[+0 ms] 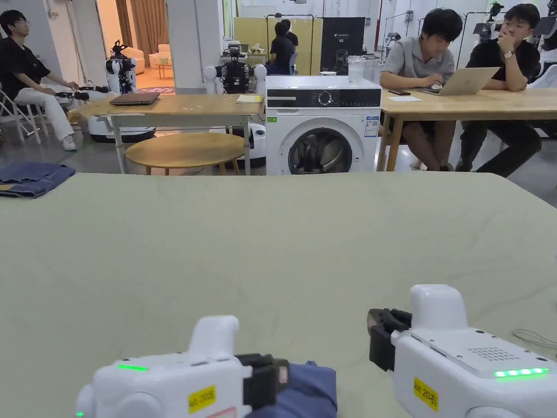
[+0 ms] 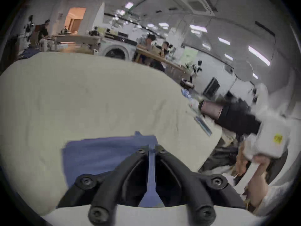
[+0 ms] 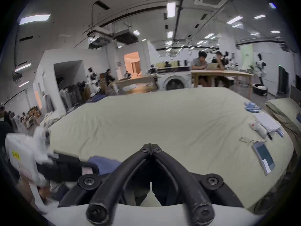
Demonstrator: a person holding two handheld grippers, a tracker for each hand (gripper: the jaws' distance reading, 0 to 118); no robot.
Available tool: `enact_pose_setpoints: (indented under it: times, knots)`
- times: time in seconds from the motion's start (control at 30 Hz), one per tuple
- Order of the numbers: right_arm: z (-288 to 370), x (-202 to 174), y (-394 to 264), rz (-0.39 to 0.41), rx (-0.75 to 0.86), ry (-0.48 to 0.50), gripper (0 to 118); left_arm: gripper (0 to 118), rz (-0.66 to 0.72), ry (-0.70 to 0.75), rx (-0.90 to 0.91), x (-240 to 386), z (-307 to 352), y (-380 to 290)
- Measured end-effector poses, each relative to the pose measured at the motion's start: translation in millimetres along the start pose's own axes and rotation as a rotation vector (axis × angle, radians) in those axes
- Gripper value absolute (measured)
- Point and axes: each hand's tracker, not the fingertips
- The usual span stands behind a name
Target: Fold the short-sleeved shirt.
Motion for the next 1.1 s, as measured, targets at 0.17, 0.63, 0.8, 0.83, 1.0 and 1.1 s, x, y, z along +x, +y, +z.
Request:
enact_pose_setpoints:
  times: [0.17,0.63,0.8,0.83,1.0,1.1]
  knots:
    - [-41,-26,-17,0.023,-0.291,0.141,0,3,0.155,0.011,0.077,-47,54,0]
    - [-101,-34,-57,0.055,-0.591,0.188,0,107,0.754,-0.330,-0.015,-167,40,-66]
    - [-100,-27,-62,0.001,-0.576,0.202,0,105,0.889,-0.391,-0.124,-180,-12,-74]
    - [-100,-27,-62,0.002,-0.573,0.203,0,105,0.860,-0.433,-0.133,-177,-19,-71]
    - [-101,-27,-63,-0.007,-0.569,0.208,0,76,0.750,-0.438,-0.256,-157,-46,-53]
    - [-98,-24,-63,-0.015,-0.555,0.211,0,32,0.611,-0.205,-0.326,-146,-51,-43]
